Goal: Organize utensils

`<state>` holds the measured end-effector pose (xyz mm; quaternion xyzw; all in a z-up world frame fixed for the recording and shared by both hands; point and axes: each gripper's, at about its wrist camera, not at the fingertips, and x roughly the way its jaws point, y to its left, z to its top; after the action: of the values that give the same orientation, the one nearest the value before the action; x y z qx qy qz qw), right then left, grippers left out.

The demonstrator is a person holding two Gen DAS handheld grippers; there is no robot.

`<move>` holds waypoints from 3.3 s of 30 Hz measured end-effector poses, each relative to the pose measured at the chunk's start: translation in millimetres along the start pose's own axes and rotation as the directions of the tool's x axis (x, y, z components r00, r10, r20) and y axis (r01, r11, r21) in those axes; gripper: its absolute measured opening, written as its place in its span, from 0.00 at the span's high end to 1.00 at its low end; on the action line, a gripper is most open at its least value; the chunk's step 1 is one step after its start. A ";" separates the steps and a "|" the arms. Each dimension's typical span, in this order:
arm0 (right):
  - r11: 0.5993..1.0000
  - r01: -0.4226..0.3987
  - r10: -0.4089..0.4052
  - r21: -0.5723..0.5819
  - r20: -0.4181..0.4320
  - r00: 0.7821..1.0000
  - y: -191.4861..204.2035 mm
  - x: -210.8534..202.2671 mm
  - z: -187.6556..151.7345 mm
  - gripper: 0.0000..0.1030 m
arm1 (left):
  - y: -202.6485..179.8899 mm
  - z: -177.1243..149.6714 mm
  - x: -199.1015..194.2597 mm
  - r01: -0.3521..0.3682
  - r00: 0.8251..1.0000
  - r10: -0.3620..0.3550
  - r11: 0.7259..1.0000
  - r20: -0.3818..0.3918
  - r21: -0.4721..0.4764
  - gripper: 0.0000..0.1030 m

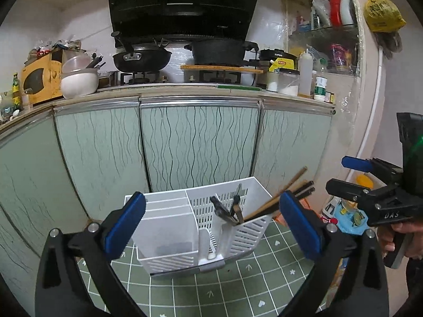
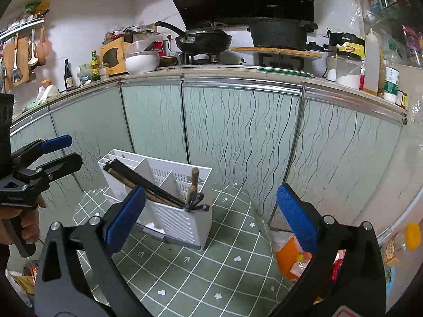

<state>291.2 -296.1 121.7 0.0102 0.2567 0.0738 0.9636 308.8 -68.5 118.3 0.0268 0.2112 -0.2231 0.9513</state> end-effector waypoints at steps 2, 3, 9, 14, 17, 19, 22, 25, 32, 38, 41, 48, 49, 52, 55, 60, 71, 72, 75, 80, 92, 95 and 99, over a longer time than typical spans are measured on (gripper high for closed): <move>1.000 0.002 -0.002 -0.001 0.001 1.000 2.3 -5.0 -3.5 0.07 | -2.0 -3.9 -8.3 -0.004 1.000 0.004 1.000 0.004 0.003 0.04; 1.000 0.003 -0.003 -0.004 0.001 1.000 3.7 -7.2 -5.0 0.07 | -2.6 -6.0 -12.3 -0.004 1.000 0.004 1.000 0.007 0.003 0.04; 0.999 0.020 -0.019 -0.028 0.013 1.000 14.8 -30.2 -22.4 0.07 | -5.3 -25.2 -36.2 -0.010 1.000 0.010 1.000 0.014 0.003 0.04; 0.999 0.028 -0.027 -0.037 0.020 0.999 21.8 -46.8 -37.2 0.07 | -1.2 -45.4 -52.5 -0.030 1.000 0.030 0.999 0.005 -0.024 0.04; 0.999 0.034 -0.033 -0.041 0.017 0.999 25.1 -55.7 -49.1 0.07 | 0.6 -58.3 -62.7 -0.054 0.999 0.054 0.998 0.000 -0.028 0.04; 0.998 0.039 -0.038 -0.046 0.013 0.999 27.2 -59.7 -55.9 0.07 | 1.1 -65.6 -68.4 -0.078 0.997 0.078 0.997 -0.003 -0.027 0.04; 0.998 0.047 -0.047 -0.046 0.009 0.999 30.3 -66.3 -67.9 0.07 | -0.2 -77.8 -78.1 -0.102 0.995 0.102 0.995 -0.005 -0.016 0.04; 0.997 0.062 -0.062 -0.044 -0.002 0.998 33.1 -70.5 -80.8 0.07 | -1.3 -89.2 -86.3 -0.121 0.993 0.120 0.993 -0.013 -0.012 0.04; 0.996 0.084 -0.085 -0.043 -0.028 0.996 41.9 -77.9 -113.1 0.07 | 0.0 -122.8 -100.4 -0.154 0.987 0.153 0.988 -0.041 -0.023 0.04; 0.994 0.099 -0.101 -0.035 -0.042 0.994 47.6 -83.9 -137.6 0.07 | 1.7 -152.9 -104.2 -0.190 0.979 0.186 0.981 -0.087 -0.044 0.04; 0.994 0.102 -0.103 -0.029 -0.047 0.994 50.2 -87.6 -146.9 0.07 | 1.7 -167.4 -107.2 -0.204 0.974 0.197 0.978 -0.110 -0.054 0.04; 0.994 0.106 -0.107 -0.031 -0.058 0.993 58.3 -93.6 -167.7 0.07 | 0.9 -193.5 -111.4 -0.218 0.966 0.203 0.972 -0.163 -0.086 0.04; 0.994 0.106 -0.108 -0.031 -0.061 0.992 59.1 -93.8 -169.3 0.07 | -0.3 -196.7 -112.1 -0.220 0.964 0.204 0.972 -0.169 -0.084 0.04; 0.994 0.102 -0.103 -0.029 -0.071 0.992 61.6 -93.5 -177.9 0.07 | -5.2 -202.0 -114.0 -0.228 0.961 0.213 0.971 -0.177 -0.066 0.04; 0.995 0.097 -0.098 -0.022 -0.081 0.992 63.8 -92.9 -185.7 0.07 | -9.2 -203.9 -115.9 -0.235 0.959 0.222 0.970 -0.178 -0.055 0.04; 0.996 0.083 -0.085 -0.024 -0.097 0.992 70.3 -91.0 -195.4 0.07 | -14.8 -201.8 -118.0 -0.254 0.956 0.247 0.967 -0.161 -0.029 0.04; 0.997 0.074 -0.076 -0.016 -0.110 0.991 75.0 -89.7 -204.6 0.07 | -22.1 -193.9 -119.9 -0.260 0.955 0.257 0.966 -0.147 -0.002 0.04; 0.997 0.075 -0.076 -0.016 -0.110 0.991 74.9 -89.9 -204.7 0.07 | -22.5 -193.7 -119.6 -0.258 0.955 0.256 0.966 -0.149 0.001 0.04; 0.997 0.074 -0.076 -0.018 -0.111 0.991 75.1 -90.0 -205.0 0.07 | -23.7 -194.3 -118.9 -0.266 0.952 0.264 0.964 -0.154 0.007 0.04; 0.997 0.075 -0.076 -0.016 -0.112 0.991 74.7 -90.4 -206.0 0.07 | -23.8 -194.9 -117.1 -0.260 0.952 0.257 0.966 -0.168 0.003 0.04; 0.997 0.076 -0.077 -0.011 -0.110 0.991 74.1 -93.3 -206.4 0.07 | -24.7 -199.3 -114.7 -0.256 0.950 0.251 0.967 -0.186 -0.003 0.04; 0.997 0.077 -0.077 -0.009 -0.109 0.991 74.3 -93.7 -206.3 0.07 | -25.1 -199.6 -115.1 -0.259 0.949 0.254 0.966 -0.186 -0.003 0.04; 0.997 0.077 -0.077 -0.007 -0.109 0.991 74.4 -93.8 -206.4 0.07 | -24.4 -199.8 -115.6 -0.257 0.950 0.252 0.966 -0.184 -0.008 0.04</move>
<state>98.2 -240.1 -6.9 -0.0053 0.3089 0.0375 0.9504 126.5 -13.7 -14.4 0.0588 0.2952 -0.0918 0.9492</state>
